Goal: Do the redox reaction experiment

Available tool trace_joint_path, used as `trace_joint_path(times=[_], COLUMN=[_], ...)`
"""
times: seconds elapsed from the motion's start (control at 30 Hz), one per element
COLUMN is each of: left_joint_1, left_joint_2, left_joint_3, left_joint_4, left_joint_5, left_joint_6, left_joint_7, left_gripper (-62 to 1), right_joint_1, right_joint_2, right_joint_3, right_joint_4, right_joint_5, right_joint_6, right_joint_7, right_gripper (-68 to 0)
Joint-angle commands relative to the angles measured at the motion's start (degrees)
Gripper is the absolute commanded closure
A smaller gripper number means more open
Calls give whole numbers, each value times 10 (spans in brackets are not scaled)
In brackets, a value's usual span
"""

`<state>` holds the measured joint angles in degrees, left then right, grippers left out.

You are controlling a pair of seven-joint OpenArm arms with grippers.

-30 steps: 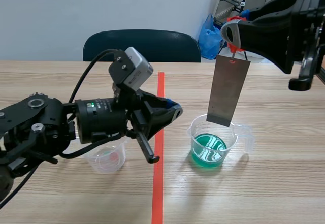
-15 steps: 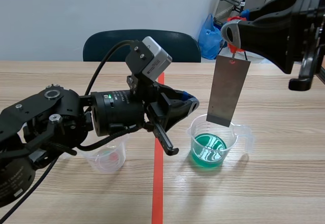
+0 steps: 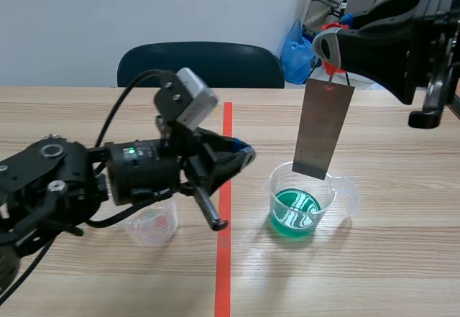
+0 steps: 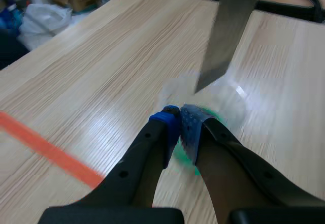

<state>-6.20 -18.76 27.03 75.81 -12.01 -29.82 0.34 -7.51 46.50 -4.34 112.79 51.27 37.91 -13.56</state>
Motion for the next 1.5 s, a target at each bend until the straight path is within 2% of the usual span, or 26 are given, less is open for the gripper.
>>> trace_joint_path(times=[0.0, 0.1, 0.23, 0.33, 0.47, 0.67, 0.8, 0.97, 1.03, 1.1, 1.23, 1.33, 1.47], left_joint_1=[30, 101, 238, 355, 510, 692, 766, 816, 816, 816, 816, 816, 816], left_joint_2=[-32, -71, -120, -135, -130, -86, -57, -35, -28, -23, -19, -19, -19], left_joint_3=[-39, -106, -209, -292, -383, -471, -501, -515, -516, -516, -516, -516, -516], left_joint_4=[19, 50, 105, 127, 131, 131, 130, 123, 123, 123, 120, 111, 108], left_joint_5=[-3, -1, 12, 27, 59, 114, 132, 145, 167, 189, 191, 169, 117], left_joint_6=[2, 1, 1, 1, 9, 73, 83, 91, 106, 112, 110, 111, 111], left_joint_7=[-10, -21, -81, -141, -257, -408, -465, -507, -512, -517, -517, -516, -516], left_gripper=[-40, -40, -40, -40, -40, -40, -40, -44, -89, -182, -373, -496, -608], right_joint_1=[7, 7, 7, 7, 7, 7, 7, 7, 7, 7, 7, 7, 7], right_joint_2=[5, 5, 5, 5, 5, 5, 5, 5, 5, 5, 5, 5, 5], right_joint_3=[6, 6, 6, 6, 6, 6, 6, 6, 6, 6, 6, 6, 6], right_joint_4=[7, 7, 7, 7, 7, 7, 7, 7, 7, 7, 7, 7, 7], right_joint_5=[9, 9, 8, 8, 8, 8, 8, 8, 8, 8, 8, 8, 8], right_joint_6=[-3, -3, -3, -3, -3, -3, -3, -3, -1, -1, -1, -1, -1], right_joint_7=[9, 9, 9, 8, 9, 8, 8, 9, 8, 9, 9, 8, 9], right_gripper=[-6, -6, -6, -6, -6, -6, -6, -6, -6, -6, -6, -6, -6])
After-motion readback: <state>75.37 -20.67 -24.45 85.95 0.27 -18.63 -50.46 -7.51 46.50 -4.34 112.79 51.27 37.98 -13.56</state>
